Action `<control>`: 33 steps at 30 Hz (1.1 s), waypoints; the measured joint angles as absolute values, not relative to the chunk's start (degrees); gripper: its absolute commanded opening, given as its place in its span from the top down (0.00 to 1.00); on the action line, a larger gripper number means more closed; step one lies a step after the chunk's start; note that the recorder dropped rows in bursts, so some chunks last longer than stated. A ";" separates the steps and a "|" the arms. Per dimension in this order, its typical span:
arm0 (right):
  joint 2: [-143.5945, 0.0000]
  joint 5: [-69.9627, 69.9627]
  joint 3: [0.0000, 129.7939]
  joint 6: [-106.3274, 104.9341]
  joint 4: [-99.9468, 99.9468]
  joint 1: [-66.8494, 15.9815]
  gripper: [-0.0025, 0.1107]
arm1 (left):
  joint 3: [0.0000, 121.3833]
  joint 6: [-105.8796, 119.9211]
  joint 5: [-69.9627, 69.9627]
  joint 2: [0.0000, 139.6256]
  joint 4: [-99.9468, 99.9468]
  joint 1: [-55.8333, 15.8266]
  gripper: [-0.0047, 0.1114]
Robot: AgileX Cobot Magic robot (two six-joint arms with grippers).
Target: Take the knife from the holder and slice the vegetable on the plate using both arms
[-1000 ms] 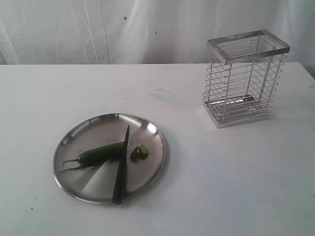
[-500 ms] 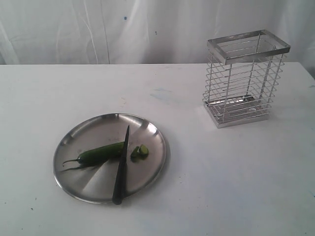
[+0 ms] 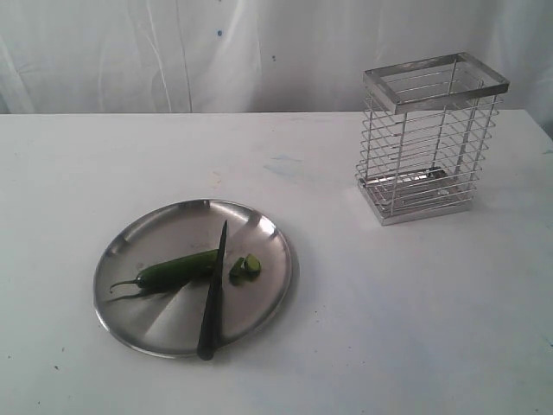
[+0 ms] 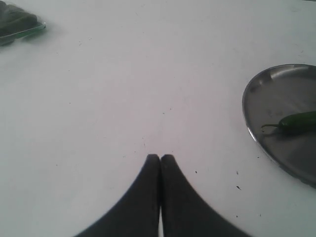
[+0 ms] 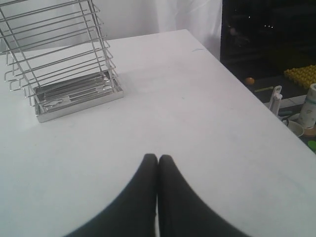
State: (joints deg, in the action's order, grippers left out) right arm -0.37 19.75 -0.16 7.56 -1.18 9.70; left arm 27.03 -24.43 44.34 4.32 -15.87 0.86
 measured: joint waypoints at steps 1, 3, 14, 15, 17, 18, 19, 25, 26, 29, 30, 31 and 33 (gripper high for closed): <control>-0.37 19.85 -0.16 7.56 -1.18 9.70 0.98 | 27.03 -24.43 44.34 4.32 -15.87 0.86 0.96; -0.37 19.85 -0.16 7.56 -1.18 9.70 0.98 | 27.03 -24.39 44.34 4.32 -15.24 0.86 0.96; -0.37 19.85 -0.16 7.56 -1.04 9.70 0.98 | 20.65 -24.39 30.29 3.74 -15.35 0.12 0.96; -0.37 19.85 -0.16 7.56 -1.04 9.70 0.98 | 17.60 -24.39 24.75 3.74 -15.34 -0.22 0.96; -0.37 19.85 -0.16 7.56 -0.99 9.70 0.98 | 11.50 -24.39 12.44 3.69 -14.95 -0.76 0.96; -0.37 19.85 -0.16 7.56 -0.99 9.70 0.98 | 8.01 -24.39 7.21 3.60 -14.09 -0.89 0.96; -0.37 19.85 -0.16 7.56 -0.99 9.70 0.98 | 5.28 -24.39 3.77 3.60 -13.22 -0.89 0.96; -0.37 19.99 -0.16 7.56 -0.99 9.70 0.98 | 0.24 -21.75 7.45 2.03 -11.02 -1.01 0.96; -0.37 19.99 -0.16 7.56 -0.99 9.70 0.98 | 0.24 -21.47 9.29 1.52 -10.43 -1.01 0.96; -0.37 19.99 -0.16 7.56 -0.99 9.70 0.98 | 0.20 -20.04 13.26 1.19 -9.08 -1.01 0.96; -0.37 19.99 -0.16 7.56 -0.99 9.70 0.98 | 0.20 -19.79 13.84 1.19 -8.80 -1.01 0.96; -0.37 19.99 -0.16 7.56 -0.99 9.70 0.98 | 0.20 -19.64 14.14 1.19 -8.66 -1.01 0.96; -0.37 19.99 -0.16 7.56 -0.99 9.70 0.98 | 0.20 -18.70 14.30 1.19 -8.54 -1.01 0.96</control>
State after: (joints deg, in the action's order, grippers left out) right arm -0.37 19.99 -0.16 7.56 -0.99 9.70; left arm 0.20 -18.70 14.30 1.19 -8.54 -1.01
